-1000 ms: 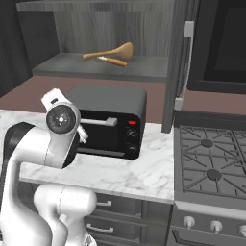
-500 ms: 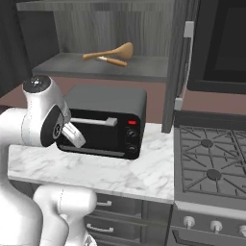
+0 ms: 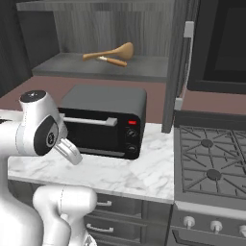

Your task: Organize the utensils by type. Pick up the wooden spoons from the counter and place them in the open cabinet. Then pick up the metallic utensils from the counter and place them in the open drawer.

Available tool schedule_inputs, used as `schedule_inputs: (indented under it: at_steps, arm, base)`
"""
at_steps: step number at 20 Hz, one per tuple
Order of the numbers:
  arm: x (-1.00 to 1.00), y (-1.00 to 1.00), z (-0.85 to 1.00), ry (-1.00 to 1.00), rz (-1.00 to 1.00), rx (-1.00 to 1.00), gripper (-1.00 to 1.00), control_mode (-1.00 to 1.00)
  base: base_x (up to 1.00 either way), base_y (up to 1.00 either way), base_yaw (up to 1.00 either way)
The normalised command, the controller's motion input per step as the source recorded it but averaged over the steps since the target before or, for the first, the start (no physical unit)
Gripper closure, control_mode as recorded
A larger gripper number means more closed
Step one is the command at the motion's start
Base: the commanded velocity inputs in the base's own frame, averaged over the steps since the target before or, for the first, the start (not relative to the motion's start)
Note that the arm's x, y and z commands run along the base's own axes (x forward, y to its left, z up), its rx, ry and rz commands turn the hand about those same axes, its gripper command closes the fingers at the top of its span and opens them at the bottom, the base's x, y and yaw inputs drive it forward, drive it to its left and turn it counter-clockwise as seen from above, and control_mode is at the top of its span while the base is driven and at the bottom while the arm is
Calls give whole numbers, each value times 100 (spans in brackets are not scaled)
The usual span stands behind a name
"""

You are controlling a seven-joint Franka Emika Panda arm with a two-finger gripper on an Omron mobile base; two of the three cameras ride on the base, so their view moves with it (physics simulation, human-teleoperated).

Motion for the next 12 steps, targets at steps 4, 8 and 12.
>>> schedule_inputs:
  at_steps: [4,8,12]
  arm:
    - [-46,0,-61,-14,0,1,-100,-100]
    - [-13,0,-30,-1,0,0,-100,-100]
    - [0,0,-12,-6,-2,1,-100,-100]
  base:
    - [0,0,0]
    - [0,0,0]
    - [0,0,0]
